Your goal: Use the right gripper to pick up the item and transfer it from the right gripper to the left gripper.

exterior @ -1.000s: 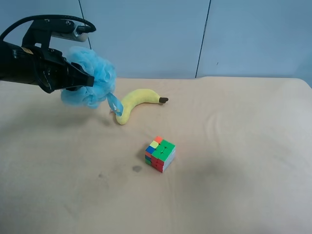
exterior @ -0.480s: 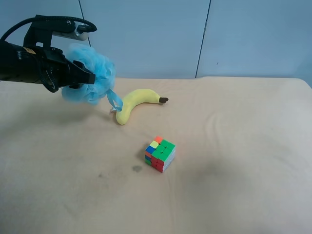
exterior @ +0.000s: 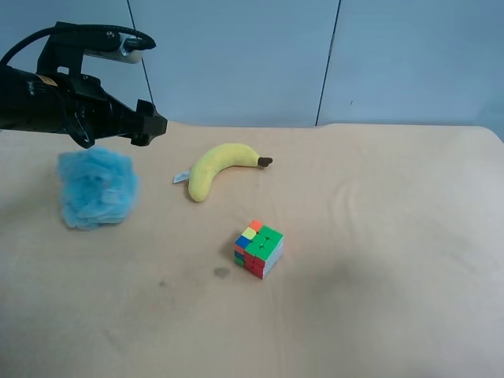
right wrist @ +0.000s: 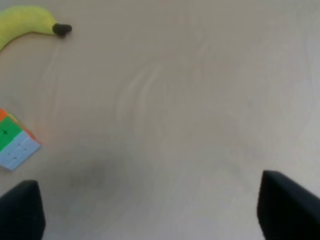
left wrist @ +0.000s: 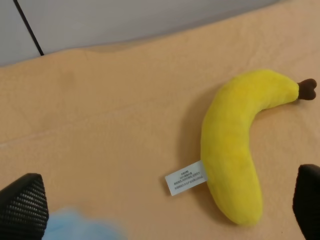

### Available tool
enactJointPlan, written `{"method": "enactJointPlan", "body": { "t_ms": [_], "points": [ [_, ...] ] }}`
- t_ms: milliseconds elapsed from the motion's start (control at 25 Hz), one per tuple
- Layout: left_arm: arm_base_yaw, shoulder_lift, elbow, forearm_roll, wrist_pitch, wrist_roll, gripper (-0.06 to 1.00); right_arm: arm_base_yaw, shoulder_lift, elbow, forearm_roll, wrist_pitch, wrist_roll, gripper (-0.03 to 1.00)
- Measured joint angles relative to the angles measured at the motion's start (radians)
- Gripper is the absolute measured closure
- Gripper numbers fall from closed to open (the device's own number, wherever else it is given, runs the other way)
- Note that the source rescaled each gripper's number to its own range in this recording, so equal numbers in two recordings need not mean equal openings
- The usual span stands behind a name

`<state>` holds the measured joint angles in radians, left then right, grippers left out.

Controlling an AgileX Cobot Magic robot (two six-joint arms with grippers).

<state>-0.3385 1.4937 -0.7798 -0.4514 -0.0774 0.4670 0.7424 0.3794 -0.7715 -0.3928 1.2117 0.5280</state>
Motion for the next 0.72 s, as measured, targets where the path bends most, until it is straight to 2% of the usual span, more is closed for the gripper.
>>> {"method": "enactJointPlan", "body": {
  "t_ms": [200, 720],
  "points": [
    [0.0, 0.0, 0.0, 0.0, 0.011, 0.0, -0.06, 0.0, 0.0, 0.0, 0.0, 0.0, 0.0, 0.17],
    [0.0, -0.162, 0.0, -0.007, 0.158, -0.039, -0.06, 0.0, 0.0, 0.0, 0.0, 0.0, 0.0, 0.17]
  ]
}}
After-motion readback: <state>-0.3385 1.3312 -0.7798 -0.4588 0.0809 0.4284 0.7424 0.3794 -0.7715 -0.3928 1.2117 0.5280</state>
